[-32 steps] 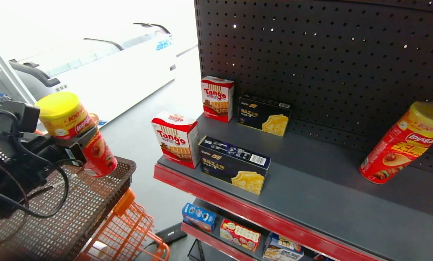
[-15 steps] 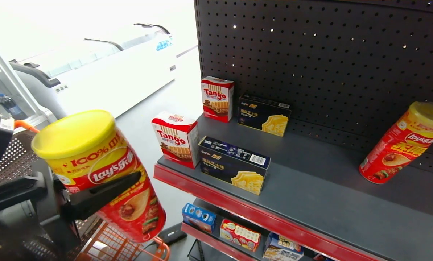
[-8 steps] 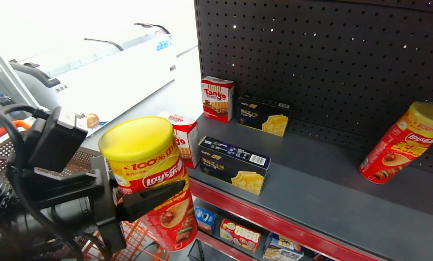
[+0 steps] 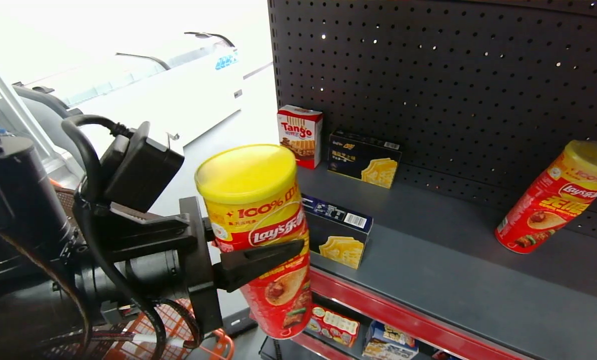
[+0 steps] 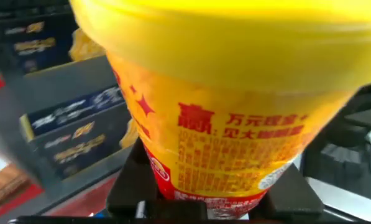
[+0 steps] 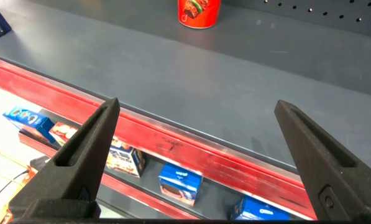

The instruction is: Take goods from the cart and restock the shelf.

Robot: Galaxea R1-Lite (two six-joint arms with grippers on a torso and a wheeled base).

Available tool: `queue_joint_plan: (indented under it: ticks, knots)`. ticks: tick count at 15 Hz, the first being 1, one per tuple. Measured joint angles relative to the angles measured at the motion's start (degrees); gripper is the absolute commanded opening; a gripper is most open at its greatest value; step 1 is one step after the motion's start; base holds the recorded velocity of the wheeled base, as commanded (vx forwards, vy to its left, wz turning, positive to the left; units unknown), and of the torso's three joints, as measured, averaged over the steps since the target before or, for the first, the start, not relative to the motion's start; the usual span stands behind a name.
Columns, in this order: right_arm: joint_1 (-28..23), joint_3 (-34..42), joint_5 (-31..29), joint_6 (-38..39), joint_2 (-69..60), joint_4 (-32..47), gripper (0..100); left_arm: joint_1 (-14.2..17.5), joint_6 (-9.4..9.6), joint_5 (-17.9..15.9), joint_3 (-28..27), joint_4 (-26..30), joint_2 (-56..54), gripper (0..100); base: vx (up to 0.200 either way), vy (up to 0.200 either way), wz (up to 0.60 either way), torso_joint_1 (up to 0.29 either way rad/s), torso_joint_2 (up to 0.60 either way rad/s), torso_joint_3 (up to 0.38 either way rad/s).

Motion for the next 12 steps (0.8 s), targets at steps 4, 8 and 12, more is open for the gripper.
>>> queue_joint_plan:
  ticks: [4,8,12]
  knots:
    - [-0.02,0.0,-0.05,0.11,0.0,-0.05,100,-4.46,0.02,-2.17,-3.0,0.09,1.43,0,0.0,0.0,0.0,0.0,0.0,0.0]
    - [0.02,0.0,-0.07,0.11,0.0,-0.05,100,-6.34,0.04,-3.25,-4.07,0.13,2.18,0,0.0,0.0,-0.45,0.003,0.0,0.002]
    - [0.02,0.0,-0.07,0.13,0.0,-0.07,100,-6.53,0.04,-3.27,-4.63,0.04,2.76,0,0.0,0.0,-0.6,0.002,0.0,0.001]
